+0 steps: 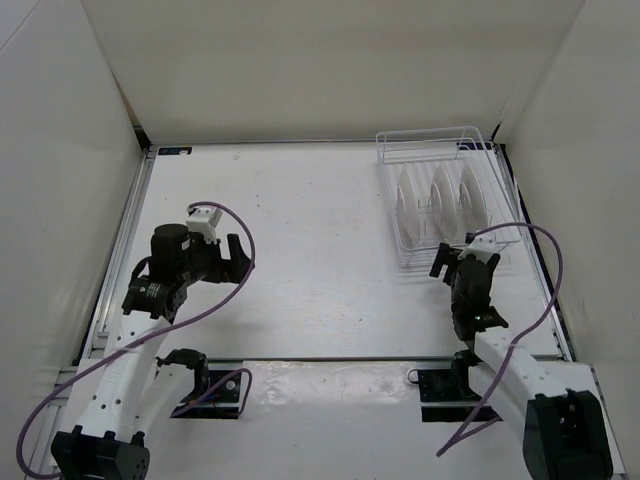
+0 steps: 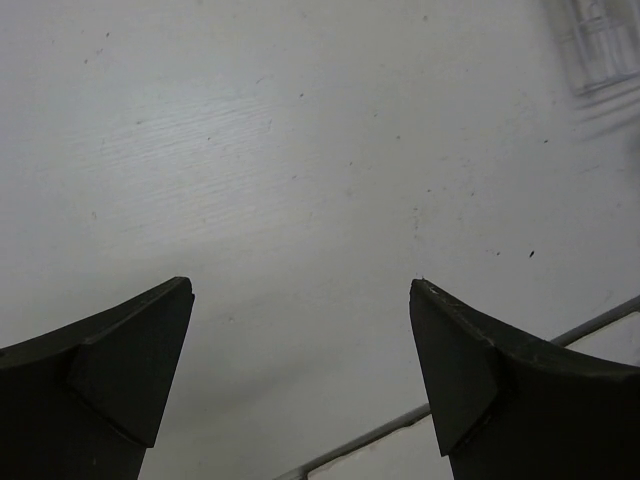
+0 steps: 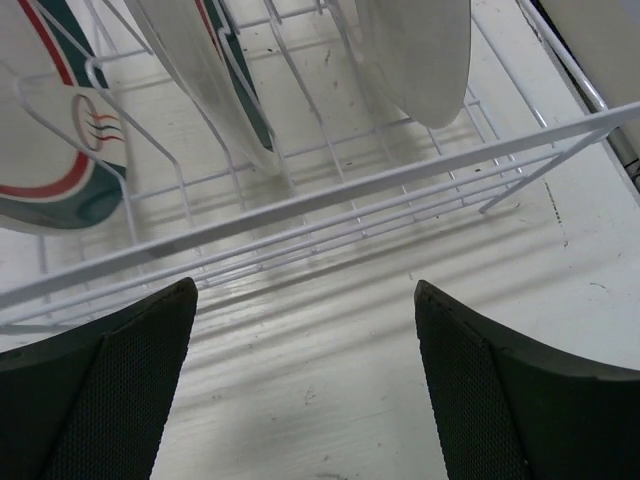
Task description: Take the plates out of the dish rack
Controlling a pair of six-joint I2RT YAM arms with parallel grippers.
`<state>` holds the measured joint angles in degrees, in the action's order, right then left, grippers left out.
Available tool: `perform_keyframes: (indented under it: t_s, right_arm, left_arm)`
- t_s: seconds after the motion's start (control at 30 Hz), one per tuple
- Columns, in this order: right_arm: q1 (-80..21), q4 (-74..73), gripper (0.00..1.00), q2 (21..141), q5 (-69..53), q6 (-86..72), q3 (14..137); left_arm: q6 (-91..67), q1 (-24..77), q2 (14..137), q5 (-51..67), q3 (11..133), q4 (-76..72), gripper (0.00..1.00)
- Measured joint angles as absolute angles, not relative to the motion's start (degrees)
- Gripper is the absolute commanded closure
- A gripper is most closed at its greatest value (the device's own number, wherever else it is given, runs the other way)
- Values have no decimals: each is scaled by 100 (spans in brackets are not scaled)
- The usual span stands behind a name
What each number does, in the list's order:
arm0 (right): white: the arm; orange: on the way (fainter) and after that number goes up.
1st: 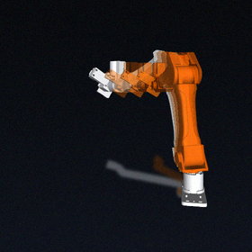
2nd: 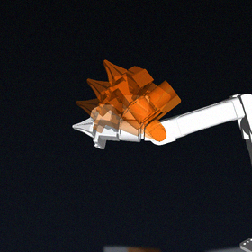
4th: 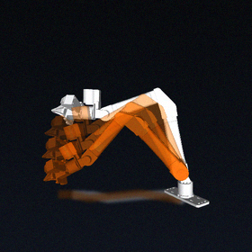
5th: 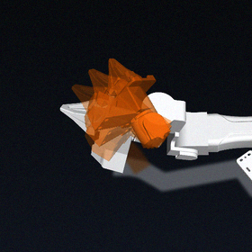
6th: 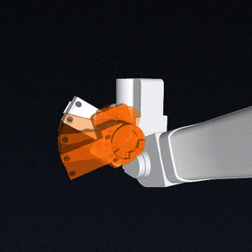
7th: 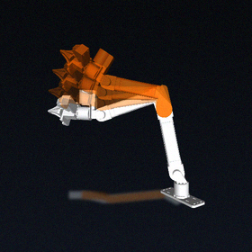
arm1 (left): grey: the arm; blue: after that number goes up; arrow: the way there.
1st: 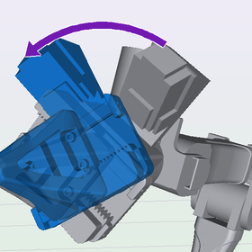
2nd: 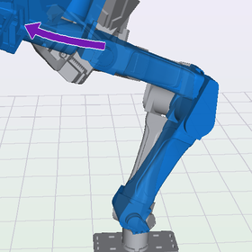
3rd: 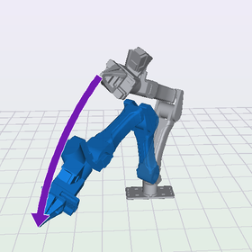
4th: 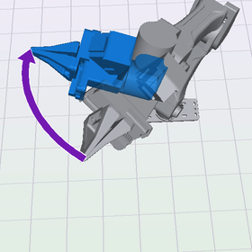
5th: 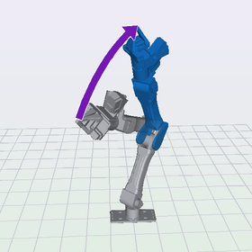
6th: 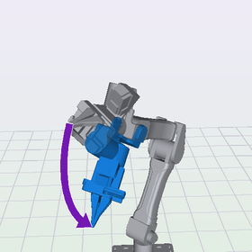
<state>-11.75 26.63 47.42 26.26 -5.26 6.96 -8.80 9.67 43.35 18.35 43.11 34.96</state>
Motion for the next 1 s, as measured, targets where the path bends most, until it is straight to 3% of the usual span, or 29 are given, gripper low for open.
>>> perform_keyframes:
  t_s: [0.2,0.33,0.67,0.7,0.73,0.77,1.0]
  right_arm:
    - [-1278,309,10,3612,2329,-1041,1815]
    - [-1282,-624,10,3352,1474,-1186,3065]
    - [-1278,-1516,10,4792,-1446,-1890,4915]
    - [-1284,-1559,15,5048,-1592,-1885,5059]
    - [-1288,-1732,23,5332,-1702,-1859,5282]
    - [-1288,-1874,26,5559,-1737,-1820,5494]
    - [-1288,-2335,33,6536,-1295,-1551,6639]
  left_arm:
    - [-908,858,4329,1584,4362,4217,0]
    - [-899,858,4344,1590,4399,4429,0]
    - [-897,858,4449,1492,4506,4812,0]
    - [-899,858,4414,1470,4504,4816,0]
    - [-906,858,4370,1435,4504,4816,0]
    - [-913,858,4318,1404,4504,4818,0]
    - [-934,858,3990,1389,4493,4803,0]
